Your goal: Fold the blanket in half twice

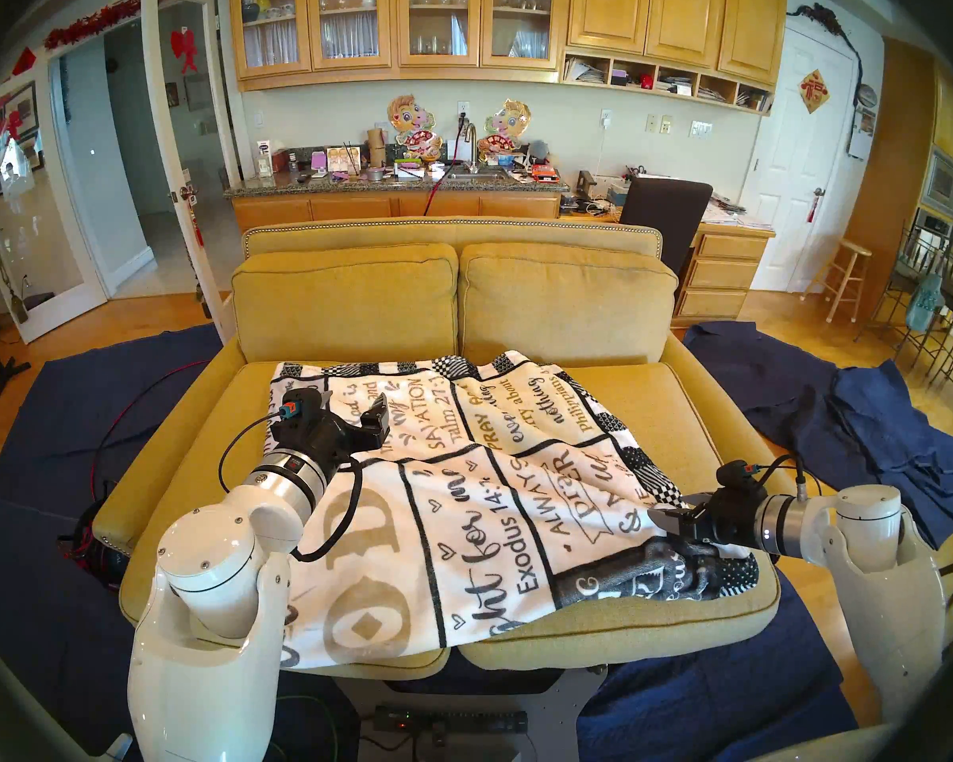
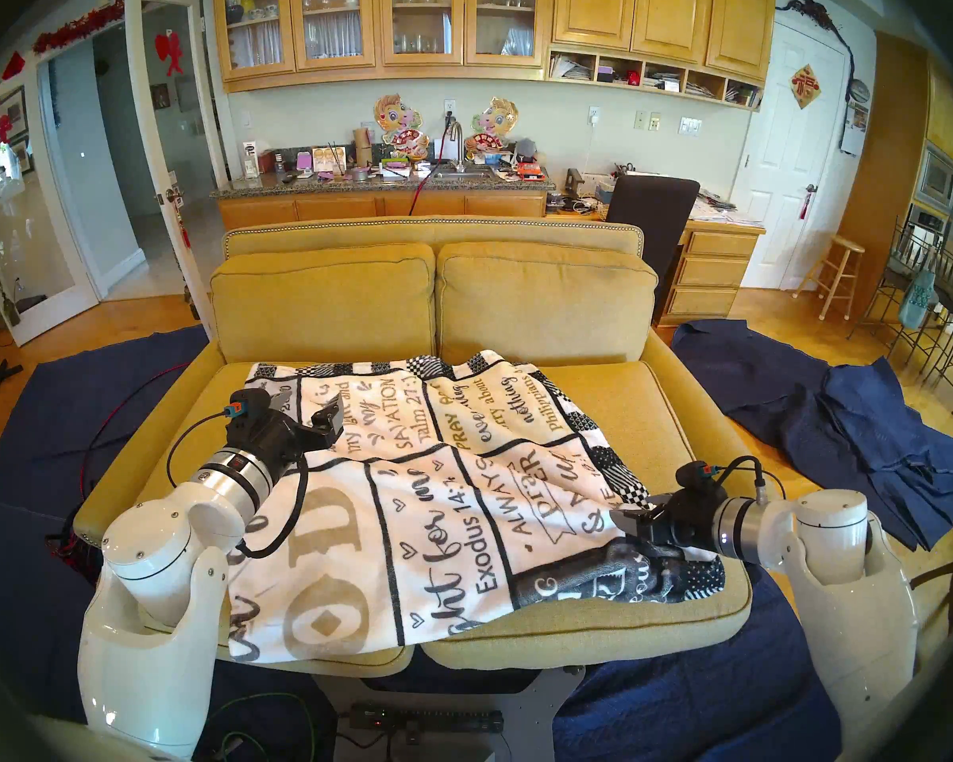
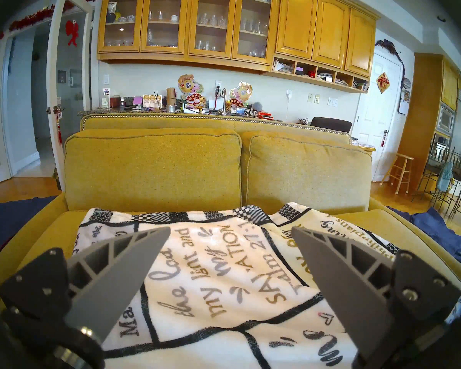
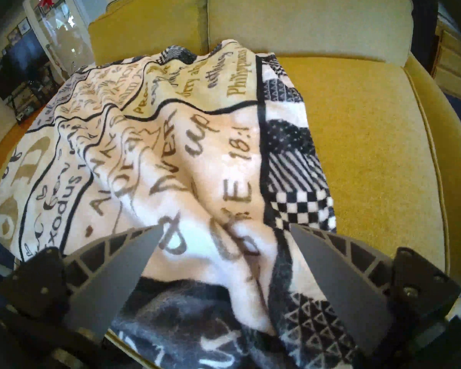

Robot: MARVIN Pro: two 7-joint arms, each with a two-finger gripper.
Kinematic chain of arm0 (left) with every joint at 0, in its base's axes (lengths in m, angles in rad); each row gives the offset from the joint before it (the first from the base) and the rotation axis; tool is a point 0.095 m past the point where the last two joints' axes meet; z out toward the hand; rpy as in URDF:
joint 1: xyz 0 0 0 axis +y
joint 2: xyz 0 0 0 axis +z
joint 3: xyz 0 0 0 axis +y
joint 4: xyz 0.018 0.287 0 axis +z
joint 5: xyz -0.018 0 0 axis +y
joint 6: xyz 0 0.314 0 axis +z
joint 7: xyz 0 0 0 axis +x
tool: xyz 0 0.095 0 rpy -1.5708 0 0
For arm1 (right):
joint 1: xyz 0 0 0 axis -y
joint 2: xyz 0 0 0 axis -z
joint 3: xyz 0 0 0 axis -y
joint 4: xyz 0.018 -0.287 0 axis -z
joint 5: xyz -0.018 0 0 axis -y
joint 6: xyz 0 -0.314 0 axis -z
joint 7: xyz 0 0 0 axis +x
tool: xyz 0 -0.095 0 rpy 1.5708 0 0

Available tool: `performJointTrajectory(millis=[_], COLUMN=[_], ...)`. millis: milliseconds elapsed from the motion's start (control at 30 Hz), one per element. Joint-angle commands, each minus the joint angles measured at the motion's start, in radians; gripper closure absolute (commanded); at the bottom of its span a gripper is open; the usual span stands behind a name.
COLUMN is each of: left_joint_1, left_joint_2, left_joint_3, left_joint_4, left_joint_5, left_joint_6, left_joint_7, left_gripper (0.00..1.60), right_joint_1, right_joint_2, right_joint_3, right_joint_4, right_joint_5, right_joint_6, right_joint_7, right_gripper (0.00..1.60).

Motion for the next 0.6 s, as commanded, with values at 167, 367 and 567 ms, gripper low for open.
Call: performJointTrajectory(millis=[167, 367, 567], left_joint_1=[-0.022, -0.023, -0.023], left_joint_2=[-0.003, -0.004, -0.006], left_joint_3=[0.001, 0.001, 0.0], left_joint_4=[-0.029, -0.029, -0.029], left_joint_5=[0.0, 0.001, 0.003], left_joint_6=[-0.011, -0.01, -0.009], left_joint_7=[-0.003, -0.005, -0.007], left_gripper=[0.0, 0.0, 0.0], right_joint_1=[0.16, 0.209, 0.258], right_joint_2=[0.08, 0.084, 0.086], right_joint_3=[-0.077, -0.139, -0.171], right_joint_4=[0.071, 0.117, 0.151], right_joint_5=[0.062, 0.081, 0.095], right_joint_6=[-0.045, -0.062, -0.072], right_joint_7=[-0.016, -0.038, -0.057], right_gripper=[0.0, 0.0, 0.0])
